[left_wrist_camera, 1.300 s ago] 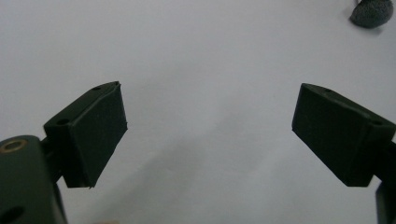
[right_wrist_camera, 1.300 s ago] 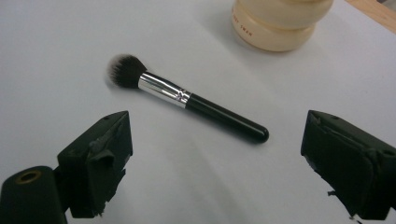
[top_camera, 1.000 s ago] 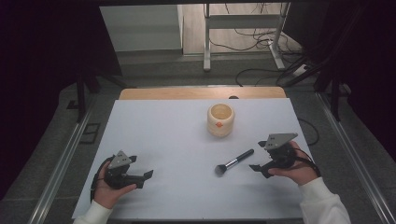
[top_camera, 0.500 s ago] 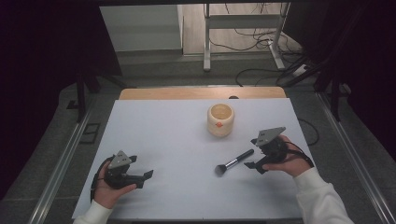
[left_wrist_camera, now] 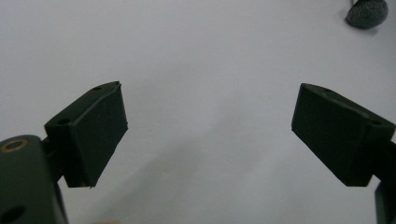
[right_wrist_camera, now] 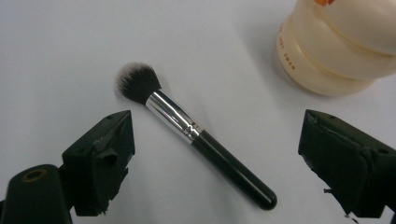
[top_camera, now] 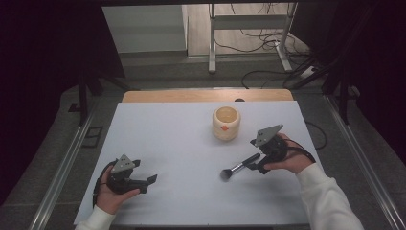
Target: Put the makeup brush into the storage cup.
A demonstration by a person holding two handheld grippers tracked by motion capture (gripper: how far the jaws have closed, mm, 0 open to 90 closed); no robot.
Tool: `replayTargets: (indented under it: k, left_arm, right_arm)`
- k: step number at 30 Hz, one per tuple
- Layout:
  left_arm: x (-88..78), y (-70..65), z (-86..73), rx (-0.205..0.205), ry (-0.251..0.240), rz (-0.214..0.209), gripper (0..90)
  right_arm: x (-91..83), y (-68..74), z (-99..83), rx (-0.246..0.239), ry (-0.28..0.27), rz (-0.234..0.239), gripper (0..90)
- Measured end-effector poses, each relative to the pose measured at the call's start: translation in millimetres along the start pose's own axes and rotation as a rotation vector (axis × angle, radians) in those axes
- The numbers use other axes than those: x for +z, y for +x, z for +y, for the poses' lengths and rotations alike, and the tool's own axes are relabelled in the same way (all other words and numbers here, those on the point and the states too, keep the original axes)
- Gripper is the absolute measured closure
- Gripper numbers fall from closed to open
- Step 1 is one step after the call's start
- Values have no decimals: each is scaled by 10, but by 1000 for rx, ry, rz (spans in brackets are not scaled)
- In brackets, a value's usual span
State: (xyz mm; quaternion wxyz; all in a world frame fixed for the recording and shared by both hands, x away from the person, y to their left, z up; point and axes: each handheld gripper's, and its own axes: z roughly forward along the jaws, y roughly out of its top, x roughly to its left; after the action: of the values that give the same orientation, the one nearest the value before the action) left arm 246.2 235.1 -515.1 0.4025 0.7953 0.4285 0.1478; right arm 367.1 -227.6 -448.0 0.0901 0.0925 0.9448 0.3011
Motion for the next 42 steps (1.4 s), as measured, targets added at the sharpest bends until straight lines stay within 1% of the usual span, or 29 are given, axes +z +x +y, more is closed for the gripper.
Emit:
replayTargets:
  k: [2,3,11,12,14,15,17,18,22,24,31,32,37,38,40,42]
  left_arm:
    - [0,-1,1,-1,0,0,110]
    - [-2,-2,1,0,0,0,110]
    - [-9,-3,1,1,-3,-1,110]
    - [-11,-4,2,2,-3,-2,110]
    - [-11,-6,2,2,-3,-2,110]
    - [-11,-9,2,4,-3,-2,110]
    - [-10,-10,2,4,-3,-2,110]
    - [-8,-8,1,4,-2,-2,110]
    - [-4,-4,-1,3,0,-3,110]
    - [-4,-5,-1,4,0,-2,110]
    - [-7,-6,-1,4,-2,-2,111]
    - [-10,-9,-1,4,-3,-2,111]
    - [2,-3,-2,3,2,-2,110]
    - [1,-6,-1,2,1,-3,110]
    - [-3,-8,-1,3,-1,-3,111]
    - [-6,-12,0,5,-2,-2,110]
  right_arm:
    - [8,-5,12,-5,1,4,114]
    - [22,-17,29,-10,2,14,116]
    - [96,-44,77,-33,29,53,119]
    - [125,-48,95,-43,39,66,121]
    - [142,-50,105,-49,45,73,122]
    - [174,-50,120,-53,50,87,127]
    - [215,-49,141,-70,70,96,127]
    - [237,-45,147,-71,72,106,129]
    - [303,-43,173,-93,90,124,137]
    - [333,-42,178,-96,92,135,142]
    - [417,-24,173,-111,115,156,160]
    - [448,-14,168,-122,125,159,167]
    - [498,3,164,-134,141,174,178]
    - [525,1,161,-138,148,183,181]
    - [537,1,160,-142,154,184,183]
    - [570,11,158,-155,168,188,187]
